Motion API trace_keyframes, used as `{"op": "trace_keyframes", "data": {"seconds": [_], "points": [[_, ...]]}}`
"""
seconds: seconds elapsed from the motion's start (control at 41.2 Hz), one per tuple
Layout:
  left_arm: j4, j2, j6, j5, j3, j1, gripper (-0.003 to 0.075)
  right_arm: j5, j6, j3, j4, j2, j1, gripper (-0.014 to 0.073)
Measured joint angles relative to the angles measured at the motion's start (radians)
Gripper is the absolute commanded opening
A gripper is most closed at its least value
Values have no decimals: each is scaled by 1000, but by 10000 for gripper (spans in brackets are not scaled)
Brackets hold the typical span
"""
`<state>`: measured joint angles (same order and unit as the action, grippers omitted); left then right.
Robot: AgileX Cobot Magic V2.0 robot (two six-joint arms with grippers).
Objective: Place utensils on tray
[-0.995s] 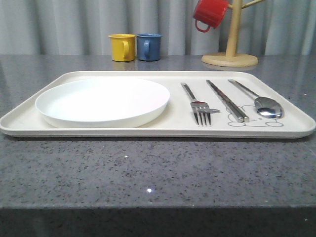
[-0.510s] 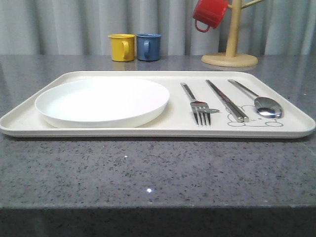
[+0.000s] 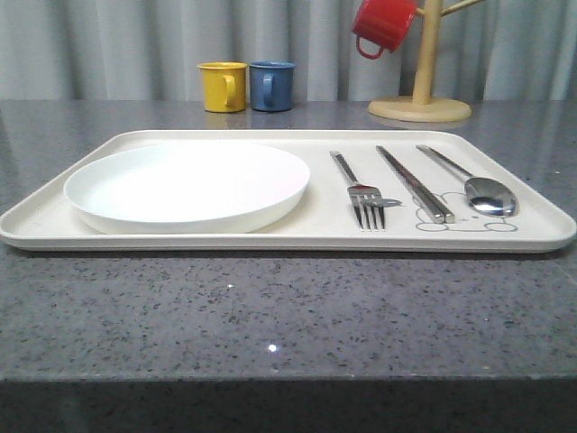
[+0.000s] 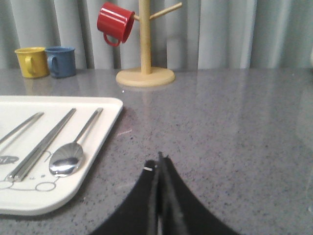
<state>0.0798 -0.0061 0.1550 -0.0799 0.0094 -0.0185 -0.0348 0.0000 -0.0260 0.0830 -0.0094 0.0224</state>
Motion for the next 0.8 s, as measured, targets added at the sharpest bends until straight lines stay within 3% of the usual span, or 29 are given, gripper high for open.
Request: {"op": "trace_keyframes", "data": {"seconds": [0.801], "points": [[0, 0, 0, 0, 0, 0, -18, 22, 56, 0, -57, 0, -1, -68]]}}
